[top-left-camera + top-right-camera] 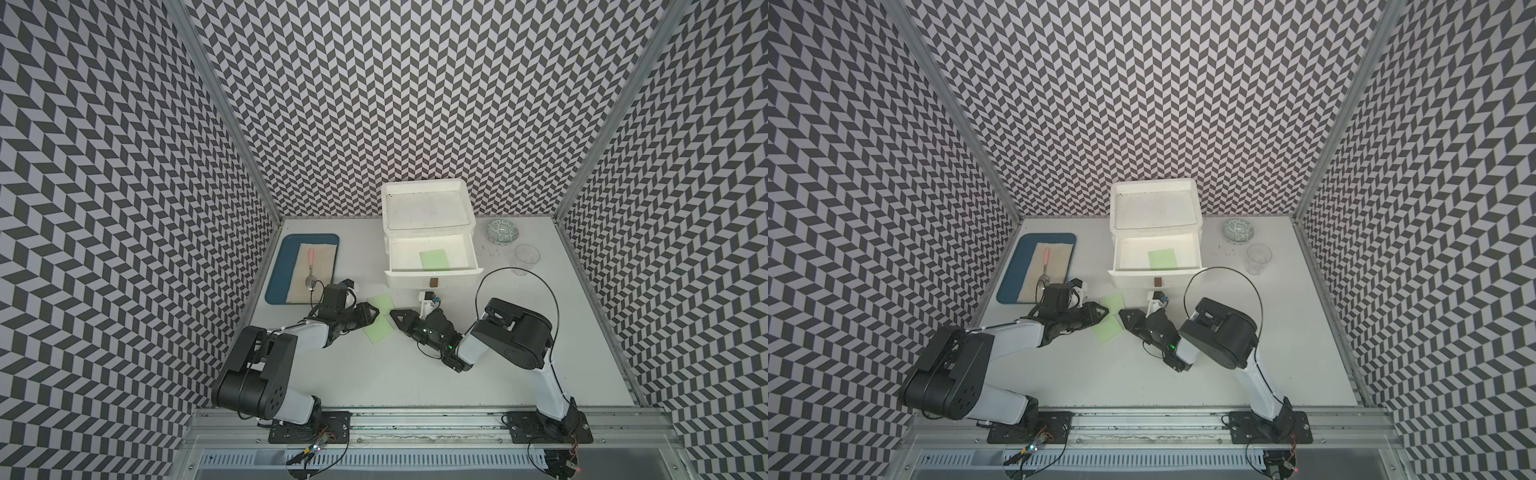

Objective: Please put the sticky notes in the drawer by color
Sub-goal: Pick up the sticky notes from the center of the board.

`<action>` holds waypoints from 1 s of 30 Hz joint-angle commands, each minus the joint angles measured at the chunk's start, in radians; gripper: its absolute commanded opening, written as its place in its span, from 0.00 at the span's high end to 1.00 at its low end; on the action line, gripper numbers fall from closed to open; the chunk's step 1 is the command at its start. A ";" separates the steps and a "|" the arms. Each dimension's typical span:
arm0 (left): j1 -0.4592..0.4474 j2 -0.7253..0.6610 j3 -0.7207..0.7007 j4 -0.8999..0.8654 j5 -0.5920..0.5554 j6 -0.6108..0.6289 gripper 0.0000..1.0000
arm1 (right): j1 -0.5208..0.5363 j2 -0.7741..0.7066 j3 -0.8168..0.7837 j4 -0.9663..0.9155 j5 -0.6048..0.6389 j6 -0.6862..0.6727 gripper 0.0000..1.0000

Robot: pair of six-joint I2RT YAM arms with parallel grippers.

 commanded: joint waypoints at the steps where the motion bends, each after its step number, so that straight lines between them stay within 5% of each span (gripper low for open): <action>1: 0.004 -0.009 0.006 -0.031 -0.032 0.011 0.54 | -0.016 0.015 -0.004 -0.247 0.077 -0.106 0.74; 13: 0.021 0.056 0.043 -0.014 -0.041 0.018 0.53 | -0.048 0.047 0.138 -0.506 0.192 -0.248 0.74; 30: 0.035 0.180 0.031 0.050 0.000 0.012 0.53 | 0.004 0.125 0.239 -0.492 0.002 -0.287 0.76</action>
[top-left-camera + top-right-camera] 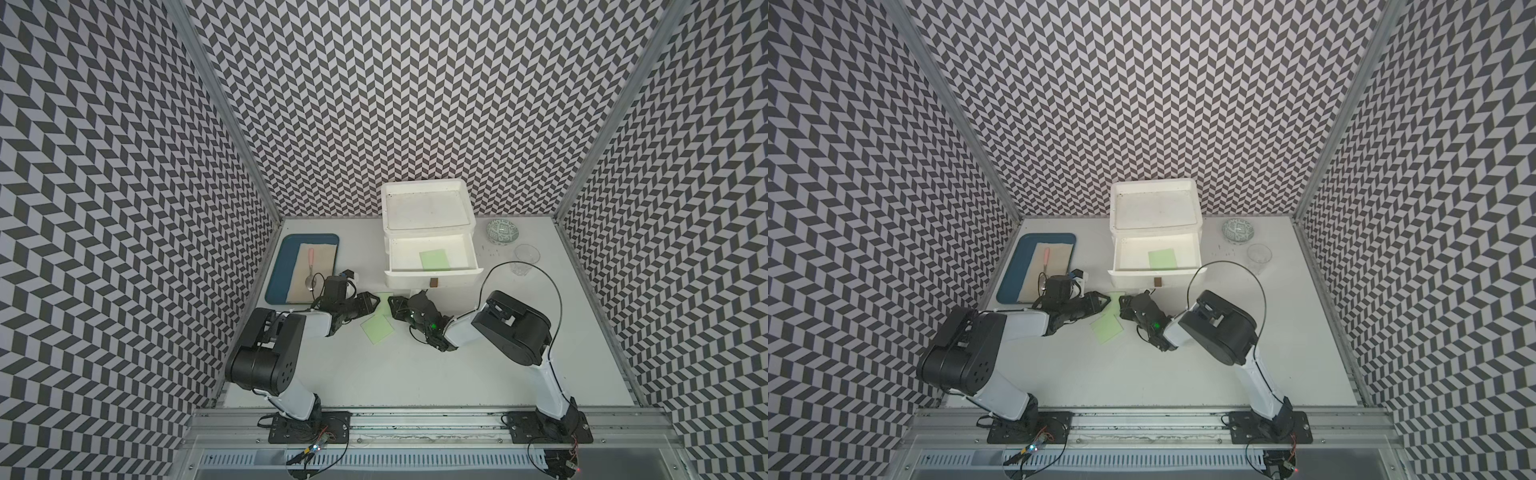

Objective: Please put the sticky notes in the drawer by color
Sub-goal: Pick up the sticky notes from the center of the board.

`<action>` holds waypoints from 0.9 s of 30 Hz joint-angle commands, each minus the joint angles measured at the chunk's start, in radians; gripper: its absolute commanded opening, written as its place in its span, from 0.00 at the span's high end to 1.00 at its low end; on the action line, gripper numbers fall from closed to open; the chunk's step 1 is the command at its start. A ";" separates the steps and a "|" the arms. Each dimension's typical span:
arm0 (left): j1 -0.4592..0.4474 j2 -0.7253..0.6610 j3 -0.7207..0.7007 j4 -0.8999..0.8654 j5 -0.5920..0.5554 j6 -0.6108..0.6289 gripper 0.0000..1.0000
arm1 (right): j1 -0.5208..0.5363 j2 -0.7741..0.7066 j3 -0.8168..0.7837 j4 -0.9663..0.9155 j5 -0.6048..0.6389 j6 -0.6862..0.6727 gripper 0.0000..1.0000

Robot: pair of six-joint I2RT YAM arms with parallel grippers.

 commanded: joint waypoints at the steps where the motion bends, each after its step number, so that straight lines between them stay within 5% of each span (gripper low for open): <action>1: 0.008 0.029 -0.048 -0.082 -0.010 0.003 0.53 | 0.035 0.097 -0.018 -0.103 -0.095 0.004 0.76; 27: 0.061 -0.263 -0.125 -0.084 0.137 -0.062 0.63 | 0.051 0.033 -0.062 0.058 -0.268 0.033 0.75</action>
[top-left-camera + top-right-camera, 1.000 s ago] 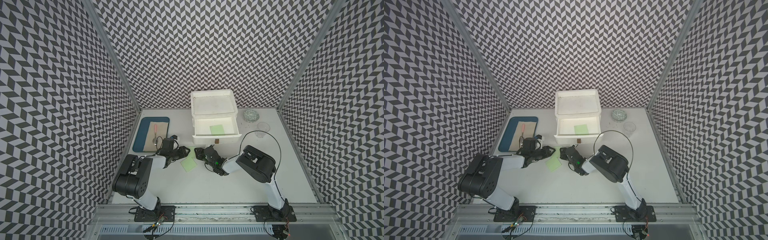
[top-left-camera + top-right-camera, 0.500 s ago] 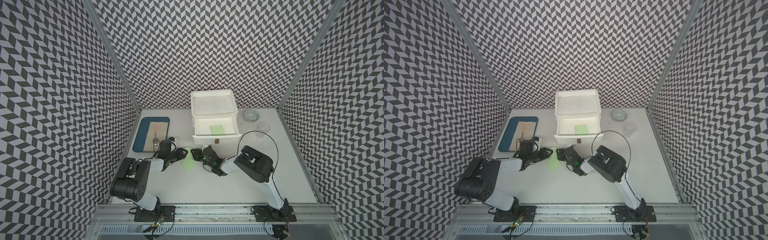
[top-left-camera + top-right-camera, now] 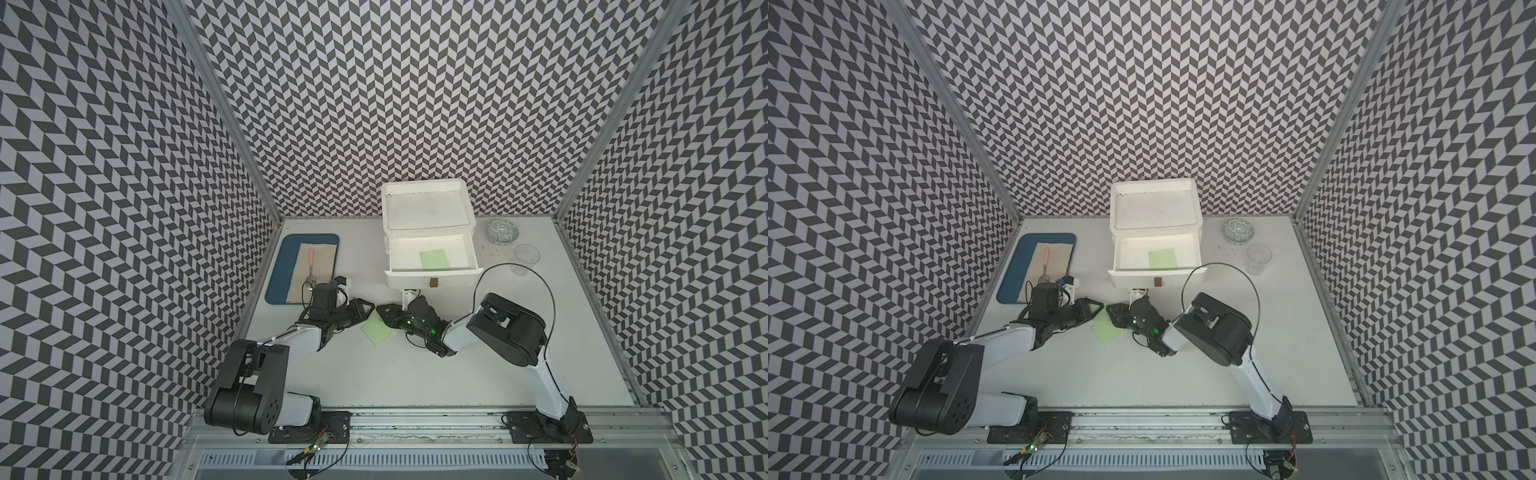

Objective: Please put the sticky notes in the drawer by color
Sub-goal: Pick up the sticky notes from the center of the board.

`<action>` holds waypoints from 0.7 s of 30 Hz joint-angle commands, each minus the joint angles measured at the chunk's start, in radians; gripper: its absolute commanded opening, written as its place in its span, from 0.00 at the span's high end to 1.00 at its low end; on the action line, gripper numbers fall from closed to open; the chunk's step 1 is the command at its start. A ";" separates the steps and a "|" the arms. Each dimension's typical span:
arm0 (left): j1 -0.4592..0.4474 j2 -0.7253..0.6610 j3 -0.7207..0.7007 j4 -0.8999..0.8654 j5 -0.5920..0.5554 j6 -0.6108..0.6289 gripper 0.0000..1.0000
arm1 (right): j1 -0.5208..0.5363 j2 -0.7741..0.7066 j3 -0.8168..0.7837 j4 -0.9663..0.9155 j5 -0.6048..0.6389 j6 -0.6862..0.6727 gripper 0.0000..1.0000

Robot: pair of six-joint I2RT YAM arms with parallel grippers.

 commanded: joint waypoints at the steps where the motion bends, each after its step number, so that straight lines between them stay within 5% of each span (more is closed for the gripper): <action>1: 0.014 -0.035 -0.013 0.007 0.038 -0.008 0.64 | 0.018 0.010 -0.040 -0.075 -0.059 0.015 0.75; 4: 0.019 -0.050 -0.018 -0.001 0.032 -0.005 0.71 | 0.018 0.002 -0.049 -0.073 -0.046 0.013 0.75; 8: 0.027 -0.066 -0.015 -0.022 0.025 0.002 0.98 | 0.017 -0.013 -0.063 -0.071 -0.036 0.006 0.75; 15: 0.075 -0.168 0.034 -0.167 -0.045 0.053 1.00 | 0.018 -0.070 -0.094 -0.081 -0.023 -0.031 0.74; 21: 0.098 -0.433 0.083 -0.266 -0.178 0.009 1.00 | 0.016 -0.220 -0.207 -0.075 0.005 -0.066 0.73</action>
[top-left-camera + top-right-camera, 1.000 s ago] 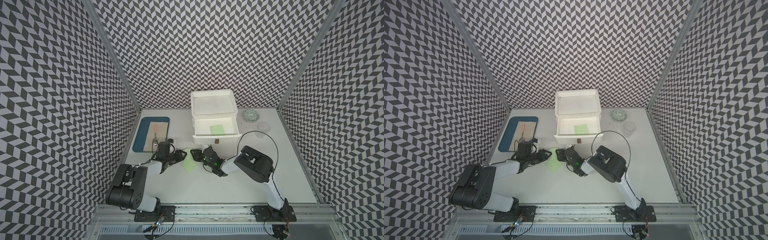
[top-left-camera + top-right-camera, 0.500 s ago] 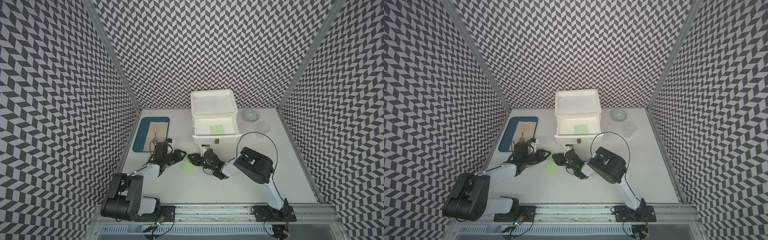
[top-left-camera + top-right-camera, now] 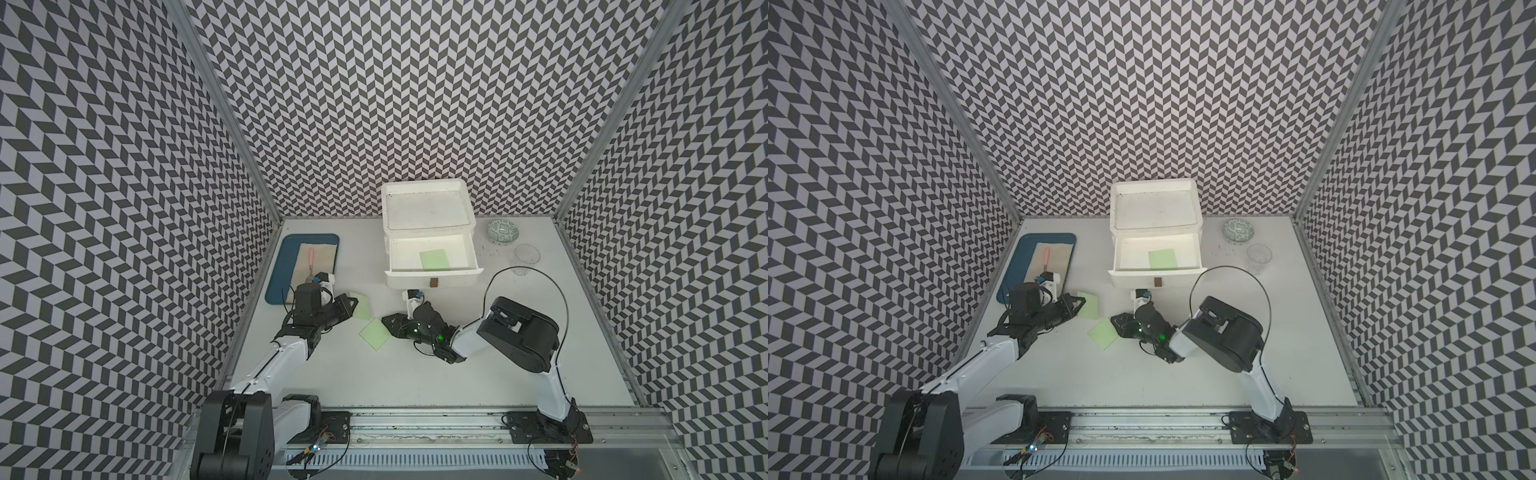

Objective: Please put the sticky notes in the drawer by color
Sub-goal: Pick up the sticky notes from the center of the board, then place the sticky notes in the drawer.

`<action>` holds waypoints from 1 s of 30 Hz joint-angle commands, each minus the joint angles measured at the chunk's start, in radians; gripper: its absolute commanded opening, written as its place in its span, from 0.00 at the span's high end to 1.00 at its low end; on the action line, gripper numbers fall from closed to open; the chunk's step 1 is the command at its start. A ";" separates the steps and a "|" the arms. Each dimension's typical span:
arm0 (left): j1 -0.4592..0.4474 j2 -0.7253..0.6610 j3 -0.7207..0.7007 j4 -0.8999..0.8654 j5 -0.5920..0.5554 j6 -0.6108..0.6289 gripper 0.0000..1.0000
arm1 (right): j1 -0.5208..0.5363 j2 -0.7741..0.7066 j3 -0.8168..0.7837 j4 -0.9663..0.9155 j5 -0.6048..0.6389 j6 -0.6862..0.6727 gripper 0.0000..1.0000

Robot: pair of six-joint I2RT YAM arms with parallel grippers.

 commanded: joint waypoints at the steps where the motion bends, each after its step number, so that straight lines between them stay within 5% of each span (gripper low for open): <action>1: 0.004 -0.151 0.074 -0.067 -0.116 -0.011 1.00 | 0.006 -0.117 -0.076 0.013 0.024 -0.035 0.73; 5: 0.004 -0.275 0.155 -0.070 -0.187 -0.037 1.00 | 0.008 -0.218 -0.149 -0.002 0.005 -0.062 0.71; 8: 0.001 -0.267 0.252 -0.031 -0.131 -0.074 1.00 | 0.008 -0.251 -0.196 -0.003 -0.015 -0.080 0.71; 12: -0.042 -0.168 0.357 0.098 -0.014 -0.152 1.00 | 0.008 -0.271 -0.265 0.041 -0.039 -0.082 0.71; 21: -0.340 0.144 0.565 0.166 -0.069 -0.109 1.00 | 0.007 -0.341 -0.347 0.035 -0.008 -0.116 0.71; 30: -0.415 0.397 0.678 0.177 -0.032 -0.096 0.99 | 0.006 -0.354 -0.350 0.034 0.000 -0.132 0.70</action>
